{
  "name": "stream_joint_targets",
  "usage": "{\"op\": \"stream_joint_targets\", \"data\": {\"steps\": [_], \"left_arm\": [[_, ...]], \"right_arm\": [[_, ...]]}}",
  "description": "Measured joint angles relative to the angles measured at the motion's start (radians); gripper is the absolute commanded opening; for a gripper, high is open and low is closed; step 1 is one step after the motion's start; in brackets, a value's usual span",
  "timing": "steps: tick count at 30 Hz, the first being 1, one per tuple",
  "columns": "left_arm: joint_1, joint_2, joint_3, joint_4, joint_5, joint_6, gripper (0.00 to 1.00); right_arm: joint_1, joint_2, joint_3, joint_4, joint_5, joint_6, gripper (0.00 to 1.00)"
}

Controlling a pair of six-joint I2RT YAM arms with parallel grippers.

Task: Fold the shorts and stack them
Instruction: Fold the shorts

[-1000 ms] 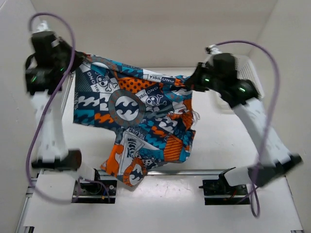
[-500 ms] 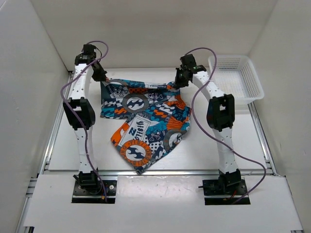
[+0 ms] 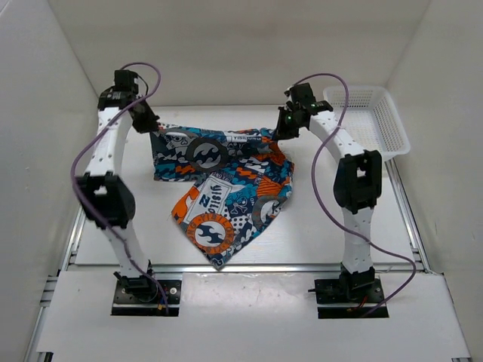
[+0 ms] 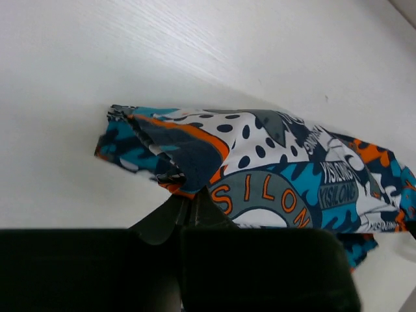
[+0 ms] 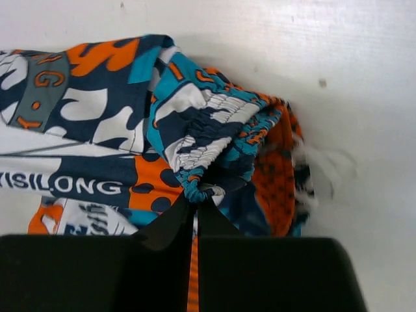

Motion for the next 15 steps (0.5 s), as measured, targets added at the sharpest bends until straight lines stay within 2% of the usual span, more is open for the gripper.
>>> {"op": "stream_joint_targets", "data": {"steps": [5, 8, 11, 15], "left_arm": [[-0.056, -0.414, -0.356, 0.01, 0.025, -0.045, 0.1], [-0.098, -0.608, -0.55, 0.018, 0.048, -0.076, 0.1], [-0.164, -0.731, -0.718, 0.008, 0.057, -0.119, 0.1], [-0.299, -0.807, -0.899, -0.004, 0.068, -0.203, 0.1]], "right_arm": [[-0.021, -0.2, -0.199, -0.006, -0.012, 0.005, 0.0], [-0.039, -0.317, -0.316, -0.013, -0.012, 0.008, 0.0], [-0.06, -0.428, -0.44, -0.018, 0.008, 0.015, 0.0], [-0.084, -0.558, -0.611, -0.037, 0.081, 0.027, 0.0]]}}
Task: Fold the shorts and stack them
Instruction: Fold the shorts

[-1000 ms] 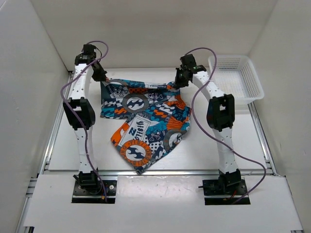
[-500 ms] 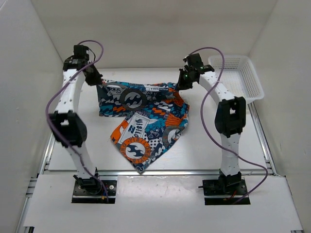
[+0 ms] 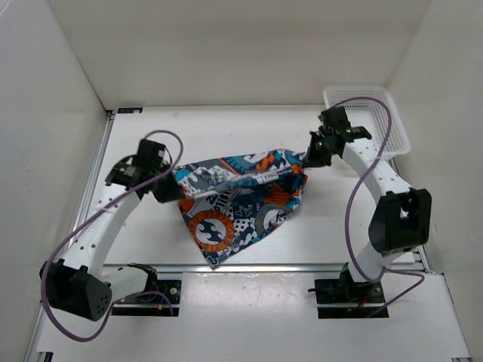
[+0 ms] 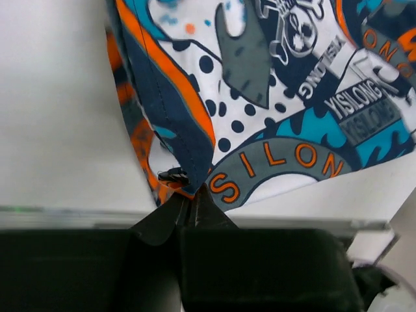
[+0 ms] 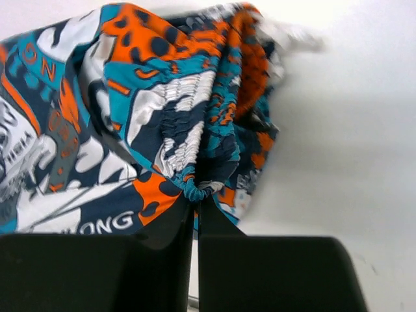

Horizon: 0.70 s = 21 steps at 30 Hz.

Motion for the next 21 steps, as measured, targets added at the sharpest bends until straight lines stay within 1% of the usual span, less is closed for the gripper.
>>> {"op": "stream_joint_targets", "data": {"steps": [3, 7, 8, 10, 11, 12, 13, 14, 15, 16, 17, 19, 21], "left_arm": [[-0.117, -0.024, -0.08, -0.009, 0.011, -0.058, 0.1], [-0.259, -0.04, -0.143, -0.007, 0.021, -0.129, 0.1], [-0.286, -0.042, -0.158, -0.008, 0.023, -0.142, 0.1], [-0.339, -0.04, -0.186, -0.01, 0.027, -0.164, 0.1], [-0.36, -0.037, -0.197, -0.01, 0.029, -0.172, 0.14], [-0.38, -0.03, -0.208, -0.013, 0.03, -0.18, 0.22], [-0.397, -0.019, -0.216, -0.014, 0.032, -0.187, 0.31], [-0.409, -0.002, -0.221, -0.016, 0.035, -0.188, 0.61], [-0.417, 0.018, -0.226, -0.017, 0.043, -0.184, 0.77], [-0.425, 0.043, -0.226, -0.021, 0.053, -0.186, 0.85], [-0.433, 0.077, -0.225, -0.026, 0.058, -0.187, 0.92], [-0.447, 0.133, -0.212, -0.042, 0.06, -0.182, 0.92], [-0.459, 0.173, -0.168, -0.077, 0.047, -0.181, 0.95]], "right_arm": [[-0.011, -0.077, -0.126, -0.013, 0.06, 0.015, 0.0], [-0.014, -0.161, -0.268, -0.027, 0.123, 0.024, 0.0], [-0.014, -0.176, -0.293, -0.031, 0.135, 0.027, 0.07], [-0.014, -0.201, -0.333, -0.032, 0.153, 0.037, 0.27], [-0.014, -0.21, -0.348, -0.031, 0.163, 0.041, 0.36], [-0.014, -0.216, -0.359, -0.029, 0.169, 0.042, 0.58], [-0.014, -0.216, -0.368, -0.024, 0.171, 0.047, 0.71], [-0.014, -0.217, -0.375, -0.014, 0.172, 0.045, 0.85], [-0.014, -0.216, -0.381, -0.006, 0.174, 0.047, 0.9], [-0.014, -0.216, -0.385, -0.001, 0.176, 0.046, 0.93], [-0.014, -0.216, -0.385, 0.005, 0.178, 0.047, 0.96], [-0.016, -0.216, -0.385, 0.015, 0.18, 0.046, 0.97], [-0.019, -0.215, -0.385, 0.029, 0.178, 0.046, 1.0]]}}
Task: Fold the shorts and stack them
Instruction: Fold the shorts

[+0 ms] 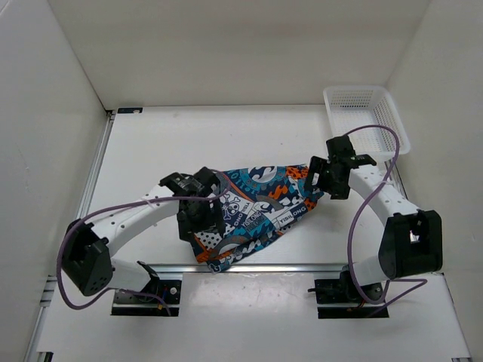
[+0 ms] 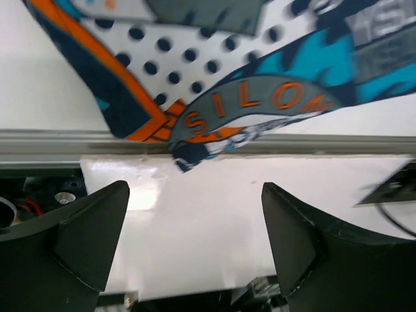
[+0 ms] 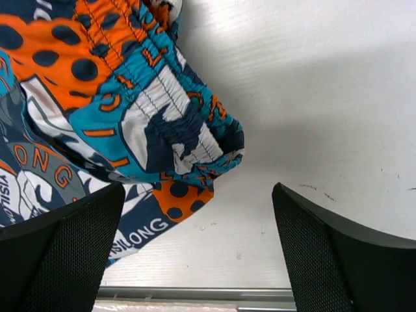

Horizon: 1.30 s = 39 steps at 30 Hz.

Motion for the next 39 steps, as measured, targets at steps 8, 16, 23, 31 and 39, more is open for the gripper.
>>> {"op": "stream_joint_targets", "data": {"steps": [8, 16, 23, 31, 39], "left_arm": [[0.173, -0.016, 0.07, 0.052, -0.078, 0.009, 1.0], [0.33, 0.281, -0.058, 0.216, -0.034, 0.019, 0.99], [0.346, 0.434, 0.035, 0.198, 0.079, 0.037, 0.13], [0.456, 0.595, 0.276, 0.184, 0.097, 0.132, 0.1], [0.524, 0.684, 0.681, 0.094, -0.087, 0.237, 1.0]], "right_arm": [[-0.005, 0.059, -0.006, 0.076, -0.05, 0.005, 1.0], [-0.005, 0.204, -0.019, 0.171, -0.102, 0.021, 0.73], [-0.005, 0.27, -0.021, 0.234, -0.159, 0.061, 0.24], [-0.002, 0.273, -0.052, 0.312, -0.217, 0.246, 0.09], [0.116, 0.241, -0.025, 0.285, -0.135, 0.395, 0.94]]}}
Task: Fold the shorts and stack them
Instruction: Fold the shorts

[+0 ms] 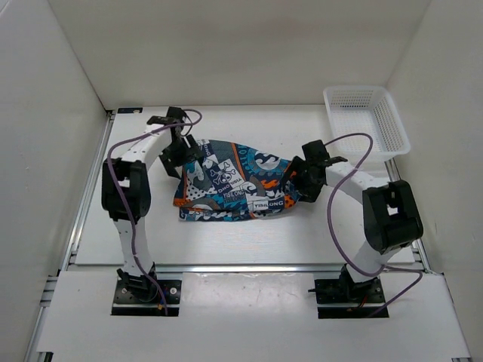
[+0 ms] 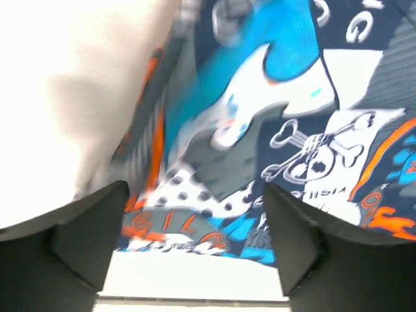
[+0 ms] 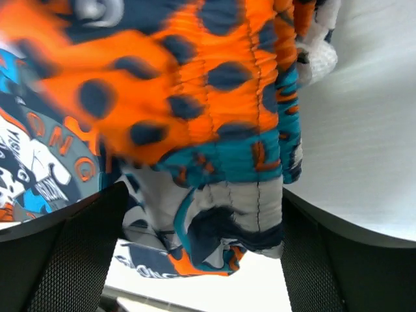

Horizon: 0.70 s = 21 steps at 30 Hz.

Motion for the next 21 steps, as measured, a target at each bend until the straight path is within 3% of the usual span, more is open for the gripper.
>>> {"op": "stream_joint_targets", "data": {"steps": [3, 9, 15, 19, 20, 21], "left_arm": [[0.034, -0.102, -0.071, -0.01, -0.017, 0.015, 1.0], [0.175, -0.344, -0.382, 0.013, 0.018, 0.031, 0.99], [0.208, -0.293, -0.521, 0.077, 0.083, 0.039, 0.92], [0.202, -0.203, -0.526, 0.127, 0.103, 0.041, 0.69], [0.201, -0.194, -0.521, 0.121, 0.107, 0.041, 0.45], [0.2, -0.194, -0.52, 0.124, 0.11, 0.034, 0.33]], "right_arm": [[0.002, -0.032, 0.03, -0.024, 0.059, -0.006, 0.94], [-0.004, -0.127, 0.009, -0.043, 0.117, -0.039, 0.9], [-0.004, -0.217, -0.08, -0.061, 0.127, -0.065, 0.81], [-0.004, -0.217, -0.105, -0.065, 0.118, -0.07, 0.76], [-0.004, -0.215, -0.107, -0.064, 0.112, -0.071, 0.73], [-0.004, -0.209, -0.107, -0.061, 0.106, -0.073, 0.71]]}}
